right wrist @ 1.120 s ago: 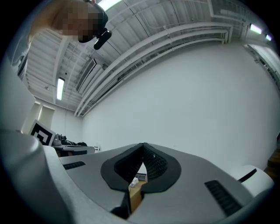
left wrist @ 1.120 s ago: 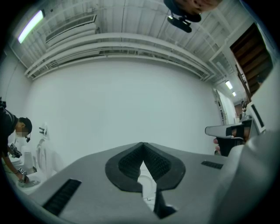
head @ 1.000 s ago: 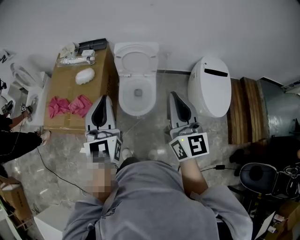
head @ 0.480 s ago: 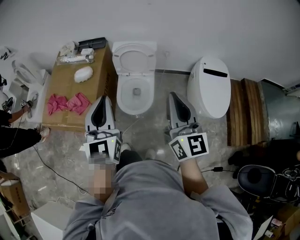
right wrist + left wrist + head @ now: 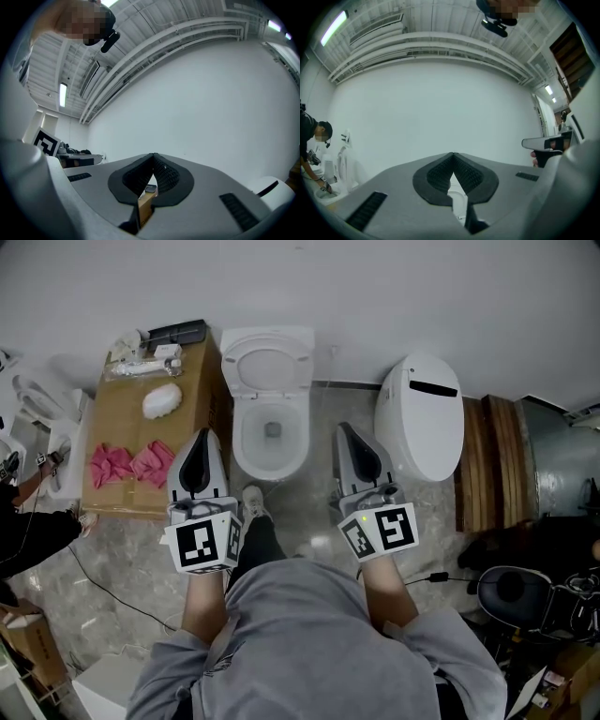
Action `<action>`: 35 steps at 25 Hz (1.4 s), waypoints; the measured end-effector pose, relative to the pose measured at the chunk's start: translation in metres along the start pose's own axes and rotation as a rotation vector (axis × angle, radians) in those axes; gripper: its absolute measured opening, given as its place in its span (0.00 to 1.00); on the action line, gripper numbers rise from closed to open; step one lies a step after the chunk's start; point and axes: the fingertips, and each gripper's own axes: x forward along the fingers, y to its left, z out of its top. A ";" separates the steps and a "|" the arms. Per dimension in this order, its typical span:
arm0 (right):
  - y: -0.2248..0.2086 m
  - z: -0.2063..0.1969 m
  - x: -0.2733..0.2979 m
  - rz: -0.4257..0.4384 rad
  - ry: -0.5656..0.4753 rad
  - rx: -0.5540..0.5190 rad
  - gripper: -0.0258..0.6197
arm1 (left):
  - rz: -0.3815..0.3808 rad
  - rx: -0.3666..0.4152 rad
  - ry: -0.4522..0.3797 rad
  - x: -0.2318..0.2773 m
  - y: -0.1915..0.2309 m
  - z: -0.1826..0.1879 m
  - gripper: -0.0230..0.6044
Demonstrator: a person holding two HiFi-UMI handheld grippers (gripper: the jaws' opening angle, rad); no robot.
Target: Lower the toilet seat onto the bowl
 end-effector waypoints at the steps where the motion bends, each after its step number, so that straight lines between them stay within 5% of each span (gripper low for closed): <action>1: -0.003 -0.001 0.011 -0.009 0.000 -0.005 0.04 | -0.009 -0.003 -0.001 0.012 0.005 -0.001 0.04; 19: -0.025 -0.035 0.207 -0.158 0.042 -0.053 0.04 | -0.190 -0.004 0.013 0.203 0.107 -0.009 0.04; 35: -0.082 -0.092 0.275 -0.136 0.171 -0.188 0.04 | -0.138 -0.018 0.067 0.265 0.146 -0.049 0.04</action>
